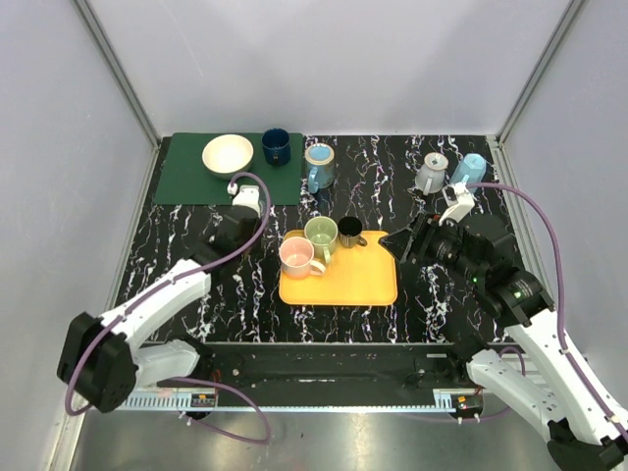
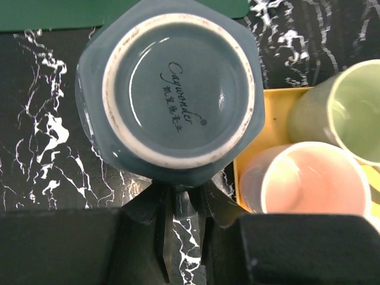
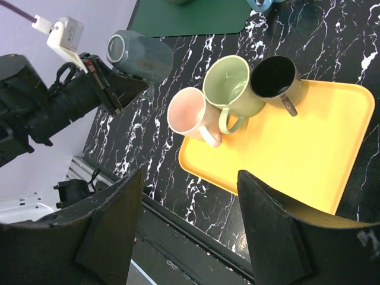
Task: Turn the mug right side up
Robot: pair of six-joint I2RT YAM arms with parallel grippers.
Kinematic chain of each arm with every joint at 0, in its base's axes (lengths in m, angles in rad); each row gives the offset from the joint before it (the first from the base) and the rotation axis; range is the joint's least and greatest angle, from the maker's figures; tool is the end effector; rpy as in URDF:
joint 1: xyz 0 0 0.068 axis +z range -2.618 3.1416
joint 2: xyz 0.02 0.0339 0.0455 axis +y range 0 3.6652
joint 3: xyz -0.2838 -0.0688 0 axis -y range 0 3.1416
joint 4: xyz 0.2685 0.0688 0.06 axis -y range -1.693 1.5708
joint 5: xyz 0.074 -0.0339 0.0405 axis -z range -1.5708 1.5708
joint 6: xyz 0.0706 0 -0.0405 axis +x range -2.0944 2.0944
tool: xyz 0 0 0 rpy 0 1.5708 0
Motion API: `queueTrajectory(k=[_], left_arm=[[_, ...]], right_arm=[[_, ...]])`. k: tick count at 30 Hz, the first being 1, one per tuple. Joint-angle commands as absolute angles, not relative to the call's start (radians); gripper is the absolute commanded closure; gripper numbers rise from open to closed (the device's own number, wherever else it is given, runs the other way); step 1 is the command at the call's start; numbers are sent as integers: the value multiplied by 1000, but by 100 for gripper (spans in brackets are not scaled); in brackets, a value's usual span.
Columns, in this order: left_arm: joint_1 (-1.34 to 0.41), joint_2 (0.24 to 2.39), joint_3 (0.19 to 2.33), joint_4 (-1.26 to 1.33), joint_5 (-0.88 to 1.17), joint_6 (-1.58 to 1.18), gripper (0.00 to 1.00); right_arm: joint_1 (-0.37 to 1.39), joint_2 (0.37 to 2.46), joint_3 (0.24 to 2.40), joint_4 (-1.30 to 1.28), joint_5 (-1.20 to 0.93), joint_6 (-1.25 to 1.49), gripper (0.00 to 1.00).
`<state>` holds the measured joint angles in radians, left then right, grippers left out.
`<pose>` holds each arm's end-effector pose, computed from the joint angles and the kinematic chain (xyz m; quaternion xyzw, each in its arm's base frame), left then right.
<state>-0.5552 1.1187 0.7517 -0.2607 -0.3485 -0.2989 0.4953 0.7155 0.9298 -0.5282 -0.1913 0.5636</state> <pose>0.2522 -0.1280 0.2460 0.0340 0.8802 -0.0447 0.4712 0.1623 0.1029 0.3711 -0.0286 0.8067 0.3622 0.4661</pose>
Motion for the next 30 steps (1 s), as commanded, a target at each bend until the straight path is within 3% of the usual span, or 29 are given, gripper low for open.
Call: queueTrajectory(k=[1,12,25,28,29,30], left_arm=[[-506,1181,811,-65,-345,-339,100],[-407,1400,805,34,-207,-449,100],[-365,1500,819,3,-155,-511,100],[-365,1505,845,-57,-158,-511,87],[-365,1502,850,-73,-158,-509,75],[-365,1494,853,-98,-156,-508,71]], right_arm=[[500,710,914,-502,-164,537,30],[500,721,900,-495,-167,523,30],[500,730,871,-483,-172,529,30],[500,735,867,-482,-166,525,30],[499,739,867,-483,-163,522,30],[500,739,867,-482,-161,520,30]])
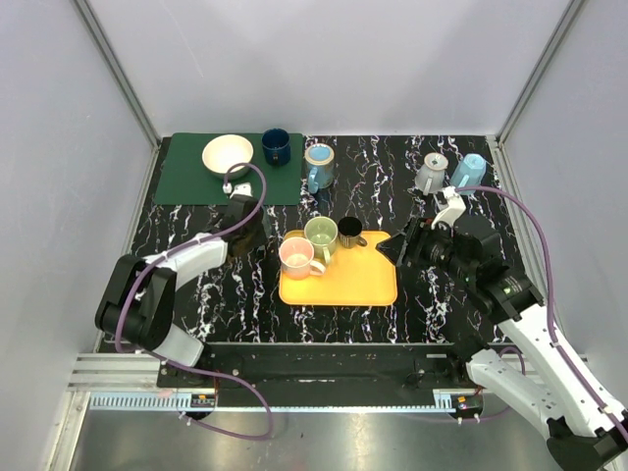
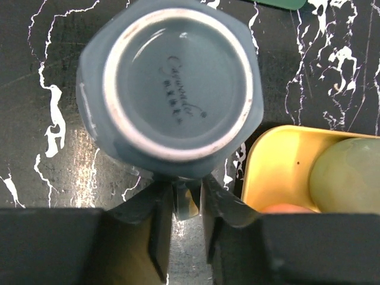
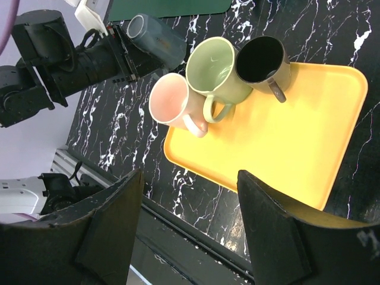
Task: Turn the mug right side up
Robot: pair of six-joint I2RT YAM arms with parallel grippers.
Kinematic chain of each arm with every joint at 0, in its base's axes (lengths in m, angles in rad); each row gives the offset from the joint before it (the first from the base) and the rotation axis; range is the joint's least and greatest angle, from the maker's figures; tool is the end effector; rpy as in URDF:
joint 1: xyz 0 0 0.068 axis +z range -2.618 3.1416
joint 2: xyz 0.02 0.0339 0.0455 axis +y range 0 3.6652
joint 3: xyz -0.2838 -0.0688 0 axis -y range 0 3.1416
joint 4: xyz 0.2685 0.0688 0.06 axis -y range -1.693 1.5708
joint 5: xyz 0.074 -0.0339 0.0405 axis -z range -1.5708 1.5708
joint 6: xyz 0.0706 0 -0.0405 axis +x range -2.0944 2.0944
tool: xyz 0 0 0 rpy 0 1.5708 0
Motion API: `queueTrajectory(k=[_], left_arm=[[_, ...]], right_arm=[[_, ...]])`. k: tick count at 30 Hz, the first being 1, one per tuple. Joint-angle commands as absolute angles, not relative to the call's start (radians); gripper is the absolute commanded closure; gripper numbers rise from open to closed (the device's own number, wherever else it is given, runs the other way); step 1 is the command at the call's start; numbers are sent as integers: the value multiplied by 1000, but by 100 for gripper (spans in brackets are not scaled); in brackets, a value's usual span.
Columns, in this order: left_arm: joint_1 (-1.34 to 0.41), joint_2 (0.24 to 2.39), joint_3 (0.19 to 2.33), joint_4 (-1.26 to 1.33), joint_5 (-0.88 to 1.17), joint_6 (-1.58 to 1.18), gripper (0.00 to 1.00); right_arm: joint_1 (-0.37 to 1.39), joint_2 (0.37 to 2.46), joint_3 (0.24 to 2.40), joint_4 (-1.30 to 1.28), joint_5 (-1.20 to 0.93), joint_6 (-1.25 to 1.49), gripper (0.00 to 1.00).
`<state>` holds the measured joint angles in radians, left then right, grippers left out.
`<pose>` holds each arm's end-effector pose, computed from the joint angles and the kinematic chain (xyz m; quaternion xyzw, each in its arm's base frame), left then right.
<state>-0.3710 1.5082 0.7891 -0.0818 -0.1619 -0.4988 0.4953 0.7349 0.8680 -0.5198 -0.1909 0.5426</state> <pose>0.3245 -0.1140 0.1619 -0.0893 0.9200 -0.0897 0.3710 0.1699 0.1070 0.3448 -0.0336 0.8270 0.3442 0.4432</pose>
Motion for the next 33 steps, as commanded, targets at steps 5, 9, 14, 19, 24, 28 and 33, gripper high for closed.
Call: queueTrajectory(k=[5,9,14,19,24,28,33], left_arm=[[-365,1450,842,-146,-163,-503,53],[-365,1384,854,-260,-170,-515,43],[-365,1073,804,-432,-215,-535,9],[-367,796,724,-457,-174,-540,1],[-370,644,677,-428,-97,-528,1],[-402,627,673,-420,-55,-468,2],[-417,675,698,-436,-6,-425,5]], right_arm=[[500,756,862,-480,-153,517,30],[500,779,867,-485,-108,508,30],[500,940,911,-518,39,479,30],[502,1130,953,-424,117,393,33],[502,1267,1003,-396,63,213,35],[500,1333,1060,-408,8,132,40],[500,1434,1156,-452,-78,74,47]])
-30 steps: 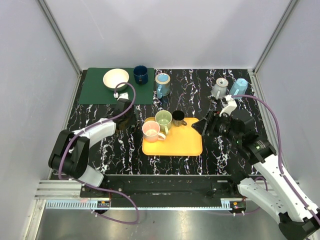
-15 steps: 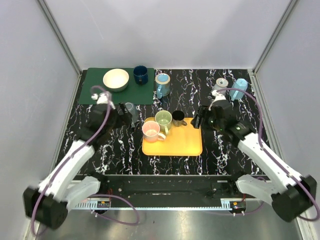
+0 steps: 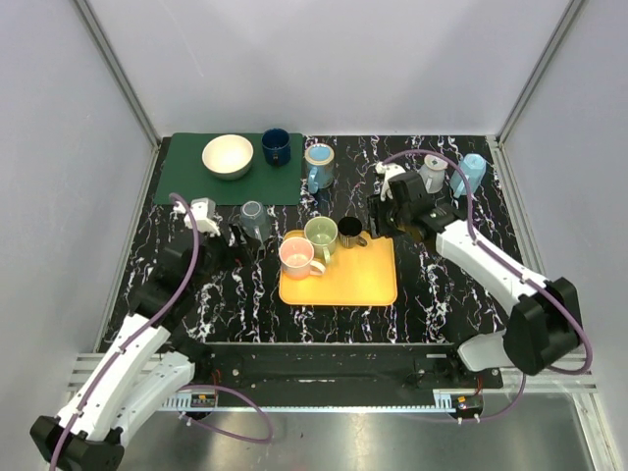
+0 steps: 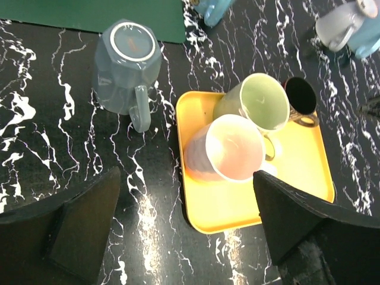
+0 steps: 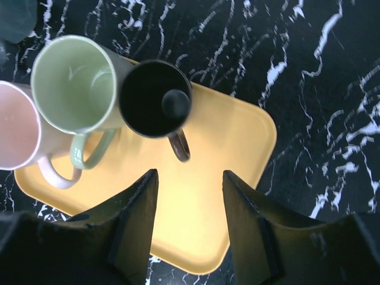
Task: Turn the mug right side up
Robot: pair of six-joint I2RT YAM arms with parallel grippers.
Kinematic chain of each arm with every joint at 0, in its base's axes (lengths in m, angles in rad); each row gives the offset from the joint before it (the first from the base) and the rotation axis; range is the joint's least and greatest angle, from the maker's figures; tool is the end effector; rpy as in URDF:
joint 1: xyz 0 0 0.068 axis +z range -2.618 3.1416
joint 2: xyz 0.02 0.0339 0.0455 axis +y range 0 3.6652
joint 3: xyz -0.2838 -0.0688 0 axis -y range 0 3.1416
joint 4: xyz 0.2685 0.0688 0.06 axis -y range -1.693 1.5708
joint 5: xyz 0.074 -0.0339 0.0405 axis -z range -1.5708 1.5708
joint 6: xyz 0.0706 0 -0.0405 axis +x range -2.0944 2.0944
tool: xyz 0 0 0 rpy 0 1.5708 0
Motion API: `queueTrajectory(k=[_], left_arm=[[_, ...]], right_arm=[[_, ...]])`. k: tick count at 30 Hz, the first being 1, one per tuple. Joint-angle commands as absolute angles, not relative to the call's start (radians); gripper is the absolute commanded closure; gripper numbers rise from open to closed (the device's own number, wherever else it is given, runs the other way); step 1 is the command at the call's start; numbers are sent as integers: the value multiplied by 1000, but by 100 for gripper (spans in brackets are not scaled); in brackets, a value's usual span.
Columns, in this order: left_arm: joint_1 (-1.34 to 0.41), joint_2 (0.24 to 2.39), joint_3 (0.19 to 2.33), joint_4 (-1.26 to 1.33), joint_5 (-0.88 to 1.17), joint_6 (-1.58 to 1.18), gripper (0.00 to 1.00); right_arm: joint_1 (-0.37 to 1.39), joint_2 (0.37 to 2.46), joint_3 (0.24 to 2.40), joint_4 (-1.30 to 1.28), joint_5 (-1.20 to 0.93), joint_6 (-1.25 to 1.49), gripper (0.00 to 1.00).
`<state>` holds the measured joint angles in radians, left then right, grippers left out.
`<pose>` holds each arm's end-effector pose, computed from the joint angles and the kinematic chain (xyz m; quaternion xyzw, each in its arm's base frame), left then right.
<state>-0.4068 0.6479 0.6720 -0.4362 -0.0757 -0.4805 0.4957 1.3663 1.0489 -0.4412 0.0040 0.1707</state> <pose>0.1794 -0.0715 0.2934 -0.0515 0.8349 -0.2062 0.5077 0.3002 0.1620 0.2651 -0.1478 0.9067 0.1275 0.3739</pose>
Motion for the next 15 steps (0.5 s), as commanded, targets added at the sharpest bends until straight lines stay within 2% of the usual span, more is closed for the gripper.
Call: queueTrajectory(k=[1,15], left_arm=[[-417,692,703,-437,-6,-413,5],[-451,704,686,-433,80,-416,6]], right_arm=[[502,1454,1175,-471,-109,61,48],[525,1658,1213,-520,-112,25,47]])
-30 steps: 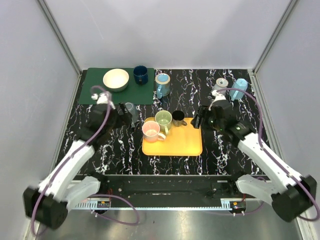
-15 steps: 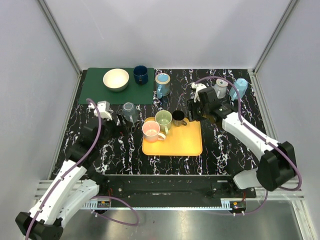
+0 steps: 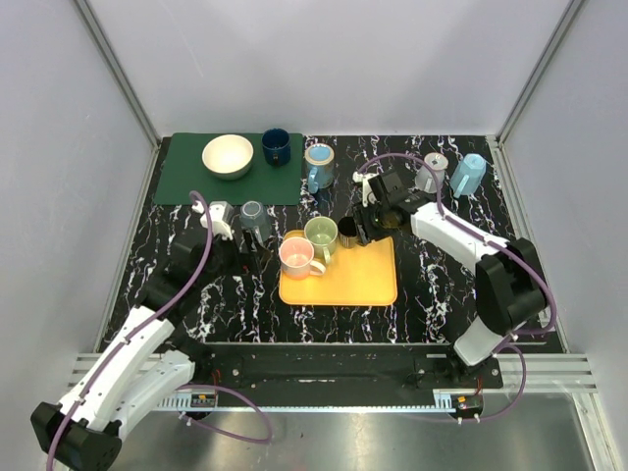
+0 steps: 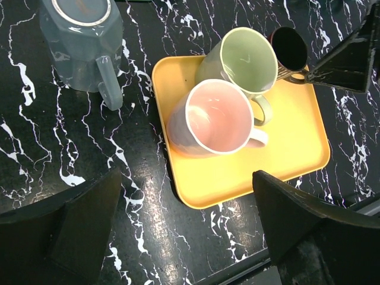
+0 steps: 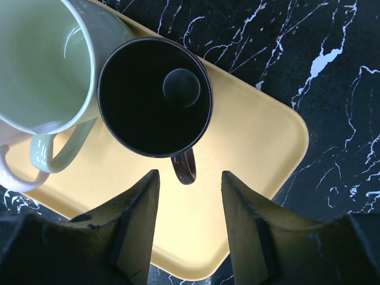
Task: Turn the mug right side up
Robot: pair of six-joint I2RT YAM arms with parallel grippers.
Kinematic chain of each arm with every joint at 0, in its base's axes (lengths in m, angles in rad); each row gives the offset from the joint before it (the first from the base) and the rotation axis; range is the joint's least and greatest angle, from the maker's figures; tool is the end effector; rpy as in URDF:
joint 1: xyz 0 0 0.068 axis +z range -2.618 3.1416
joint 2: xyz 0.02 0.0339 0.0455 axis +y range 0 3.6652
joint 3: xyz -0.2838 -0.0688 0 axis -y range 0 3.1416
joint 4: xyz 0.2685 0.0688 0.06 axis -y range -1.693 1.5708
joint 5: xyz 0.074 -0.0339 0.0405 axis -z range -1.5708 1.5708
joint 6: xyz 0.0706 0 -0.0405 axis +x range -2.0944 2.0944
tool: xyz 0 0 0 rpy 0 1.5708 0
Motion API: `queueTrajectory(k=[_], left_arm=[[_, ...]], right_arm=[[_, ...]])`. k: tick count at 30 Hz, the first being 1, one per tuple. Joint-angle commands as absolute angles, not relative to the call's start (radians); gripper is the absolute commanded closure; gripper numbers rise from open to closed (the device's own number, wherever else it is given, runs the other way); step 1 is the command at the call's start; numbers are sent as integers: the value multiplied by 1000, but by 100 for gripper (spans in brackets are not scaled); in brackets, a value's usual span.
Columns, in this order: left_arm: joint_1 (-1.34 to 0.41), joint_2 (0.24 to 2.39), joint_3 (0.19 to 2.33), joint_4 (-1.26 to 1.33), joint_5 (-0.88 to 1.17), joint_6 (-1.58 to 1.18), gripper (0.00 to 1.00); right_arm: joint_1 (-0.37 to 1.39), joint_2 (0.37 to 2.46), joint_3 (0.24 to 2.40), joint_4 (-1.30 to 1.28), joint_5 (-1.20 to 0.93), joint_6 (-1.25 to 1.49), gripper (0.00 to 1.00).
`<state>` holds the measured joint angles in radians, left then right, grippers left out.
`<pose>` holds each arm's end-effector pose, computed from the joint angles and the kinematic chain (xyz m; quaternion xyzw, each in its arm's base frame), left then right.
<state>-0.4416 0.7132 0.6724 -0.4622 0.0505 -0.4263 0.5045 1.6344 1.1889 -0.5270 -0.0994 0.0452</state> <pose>0.1817 -0.0899 0.2785 0.0194 0.8604 -0.2336 0.4524 0.3358 0.1934 0.2160 -0.2315 0.9260 0.1256 0.2704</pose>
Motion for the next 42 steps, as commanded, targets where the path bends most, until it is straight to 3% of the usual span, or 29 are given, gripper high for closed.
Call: queueTrajectory(k=[1,15,34,42], left_arm=[[-451,710,686,-433,80,-414,6],[-456,735,677,-423,81,-422,6],[-456,738,661,-413,83,-417,6],[-456,745,660,-413,81,-419,6]], right_arm=[[526,1663,1210,-512,-117,28,48],[534,1727,1216,-469,-106,12,53],[545,1628,1187,-414,-87,28,46],[543,1623,1169,-400,-84,6,49]])
